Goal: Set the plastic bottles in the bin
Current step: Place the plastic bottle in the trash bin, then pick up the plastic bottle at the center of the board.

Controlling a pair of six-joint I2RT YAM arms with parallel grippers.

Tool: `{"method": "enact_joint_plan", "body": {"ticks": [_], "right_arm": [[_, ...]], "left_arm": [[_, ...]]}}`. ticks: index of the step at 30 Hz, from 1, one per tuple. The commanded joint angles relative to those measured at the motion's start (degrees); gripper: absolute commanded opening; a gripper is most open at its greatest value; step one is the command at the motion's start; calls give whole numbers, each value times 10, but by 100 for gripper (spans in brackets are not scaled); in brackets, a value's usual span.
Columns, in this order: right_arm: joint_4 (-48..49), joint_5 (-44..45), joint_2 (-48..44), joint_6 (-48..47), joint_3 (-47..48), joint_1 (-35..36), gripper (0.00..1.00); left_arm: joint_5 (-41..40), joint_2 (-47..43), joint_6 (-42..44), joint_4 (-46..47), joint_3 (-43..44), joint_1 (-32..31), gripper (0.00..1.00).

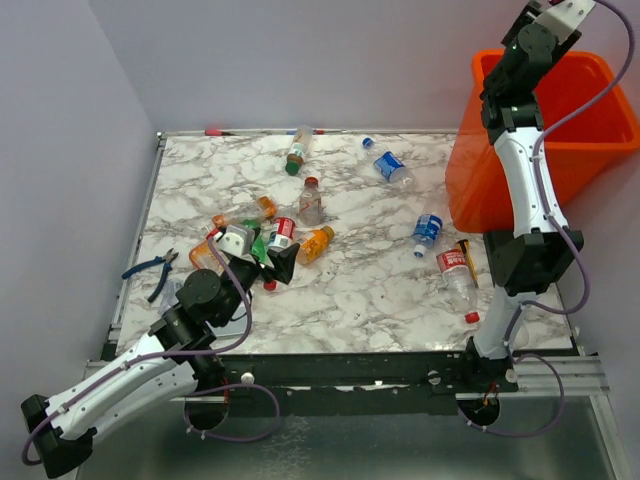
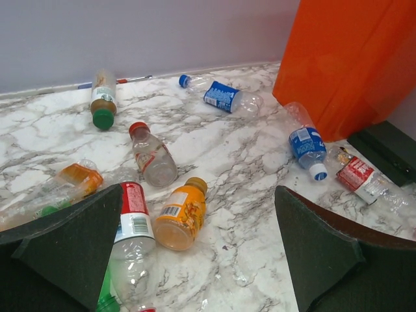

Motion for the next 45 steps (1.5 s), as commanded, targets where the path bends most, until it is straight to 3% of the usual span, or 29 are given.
{"method": "enact_joint_plan", "body": {"ticks": [1, 4, 7, 14, 17, 23, 27, 31, 36, 40, 45], "right_arm": [[-65, -82, 9, 70, 19, -8, 77], [-77, -106, 4, 110, 29, -8, 99], [-115, -133, -18, 158, 50, -8, 100], [-128, -235, -160, 217, -22, 45, 100], [-131, -337, -239, 198, -107, 121, 100], [-113, -502, -379, 232, -380, 240, 100], [-141, -508, -417, 251, -539, 286, 100], [-182, -488, -420, 319, -631, 290, 100], [-64, -461, -477, 400, -792, 290, 100], [-106, -472, -469, 387, -808, 290, 100], [-88, -509, -467, 384, -866, 290, 100]], "left_arm": [[-2, 10, -3, -13, 17, 0, 99], [2, 16, -3, -14, 18, 0, 99], [6, 23, -4, -14, 21, 0, 99], [2, 33, -11, -16, 23, 0, 99], [-12, 40, -14, -20, 24, 0, 99], [-52, 67, -15, -45, 35, 1, 99], [-98, 77, -20, -57, 41, 1, 99], [-152, 85, -22, -83, 51, 1, 99], [-185, 105, -22, -94, 54, 1, 99], [-164, 166, -47, -127, 80, 6, 99], [-67, 319, -62, -172, 151, 29, 99]]}}
